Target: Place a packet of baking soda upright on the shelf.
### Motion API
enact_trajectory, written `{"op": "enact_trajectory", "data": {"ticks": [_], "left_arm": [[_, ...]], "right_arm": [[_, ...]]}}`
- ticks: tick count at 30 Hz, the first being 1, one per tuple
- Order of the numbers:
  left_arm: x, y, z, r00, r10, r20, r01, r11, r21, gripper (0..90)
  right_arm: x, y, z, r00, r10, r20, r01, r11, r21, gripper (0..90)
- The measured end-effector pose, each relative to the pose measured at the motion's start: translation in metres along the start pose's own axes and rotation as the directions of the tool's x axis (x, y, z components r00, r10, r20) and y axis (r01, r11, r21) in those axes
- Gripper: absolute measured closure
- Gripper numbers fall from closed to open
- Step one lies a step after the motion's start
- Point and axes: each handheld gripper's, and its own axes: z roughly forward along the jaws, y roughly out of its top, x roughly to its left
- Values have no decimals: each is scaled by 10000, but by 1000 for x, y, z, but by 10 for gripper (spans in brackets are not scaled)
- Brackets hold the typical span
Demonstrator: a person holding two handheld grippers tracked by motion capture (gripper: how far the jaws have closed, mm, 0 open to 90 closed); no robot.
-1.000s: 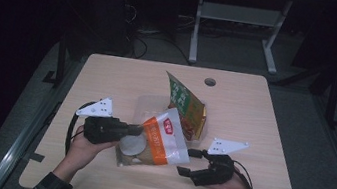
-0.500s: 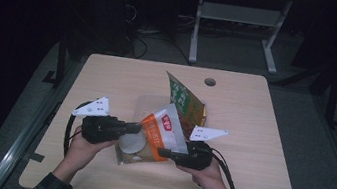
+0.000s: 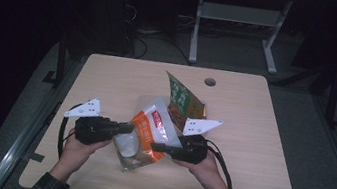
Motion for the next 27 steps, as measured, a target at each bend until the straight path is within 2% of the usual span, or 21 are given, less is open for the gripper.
{"op": "enact_trajectory", "data": {"ticks": [2,7,11,13,17,25,27], "left_arm": [[0,-2,1,10000,-1,41,1,10000,96,889],[0,-1,2,9999,-86,121,87,9999,-65,870],[0,-2,3,10000,65,-7,-65,9996,265,753],[-2,-3,4,9998,185,-111,-180,9989,442,660],[-3,-6,3,9996,72,-284,-58,9987,509,489],[-4,-21,-8,9990,-115,-436,160,9944,1043,373],[-4,-27,-9,9986,1,-531,71,9908,1348,360]], "right_arm": [[2,4,-1,9999,-120,34,120,9999,84,900],[4,13,-4,9993,-386,-7,387,9989,247,900],[8,22,-7,9979,-625,-147,631,9971,424,900],[11,27,-7,9949,-995,-141,1001,9933,579,900],[15,36,-11,9928,-1201,-40,1201,9899,752,900],[11,52,-24,9903,-1293,501,1254,9894,734,900],[10,56,-25,9885,-1344,697,1286,9883,818,900]]}}
